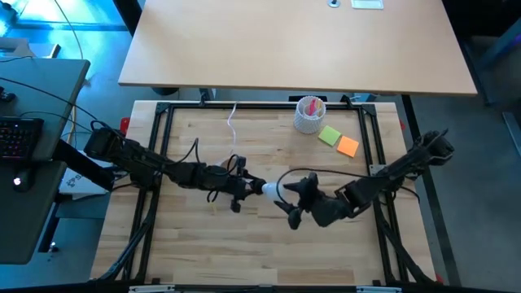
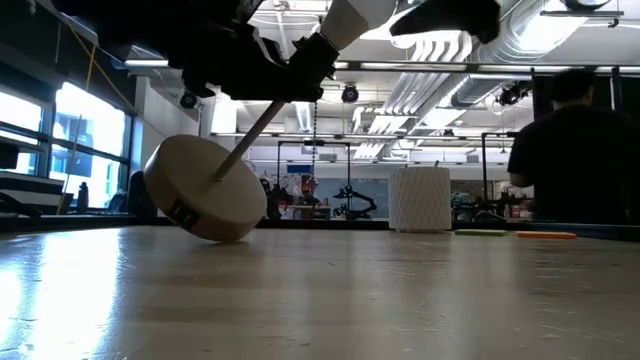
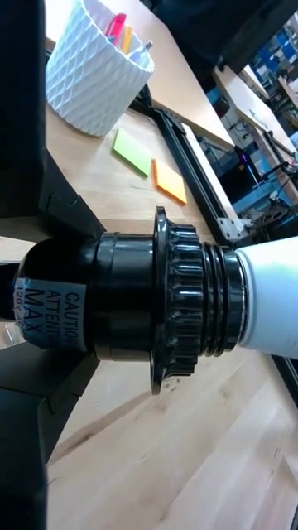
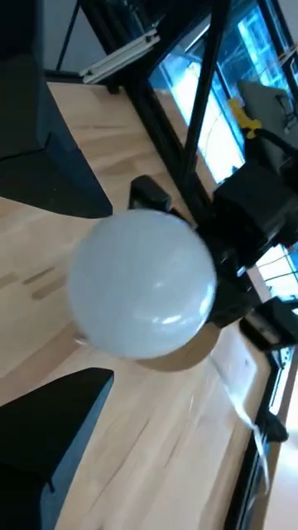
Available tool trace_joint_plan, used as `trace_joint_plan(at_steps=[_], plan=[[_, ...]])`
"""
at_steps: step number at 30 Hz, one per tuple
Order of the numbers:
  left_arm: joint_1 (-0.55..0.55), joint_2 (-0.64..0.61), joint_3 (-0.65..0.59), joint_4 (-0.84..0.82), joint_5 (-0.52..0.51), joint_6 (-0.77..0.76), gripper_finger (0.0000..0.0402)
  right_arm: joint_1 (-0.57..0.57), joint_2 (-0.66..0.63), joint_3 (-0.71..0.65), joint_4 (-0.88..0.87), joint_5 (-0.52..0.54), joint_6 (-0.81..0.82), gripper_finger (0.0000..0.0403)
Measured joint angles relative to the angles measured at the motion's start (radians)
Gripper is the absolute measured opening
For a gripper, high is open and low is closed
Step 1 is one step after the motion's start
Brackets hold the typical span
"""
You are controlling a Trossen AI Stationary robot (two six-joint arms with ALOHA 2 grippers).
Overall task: Screw lightbulb
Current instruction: Remove the light bulb from the lamp
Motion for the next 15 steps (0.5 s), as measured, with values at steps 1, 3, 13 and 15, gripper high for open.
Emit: trace_joint_plan(at_steps=[1,3,13,15], plan=[[0.000,0.000,0.000,0.002,0.000,0.000,0.0145,-0.011,0.000,0.000,0.017,-0.014,-0.015,0.0309],[0.001,0.000,0.000,0.002,-0.001,0.002,0.0145,-0.034,0.000,0.000,0.040,-0.046,-0.037,0.0309],[0.000,0.000,0.000,-0.004,-0.003,-0.021,0.0145,-0.106,0.000,0.000,0.048,-0.181,-0.180,0.0275],[0.000,0.000,0.000,-0.005,-0.003,-0.021,0.0145,-0.111,0.000,0.005,0.036,-0.194,-0.266,0.0259]])
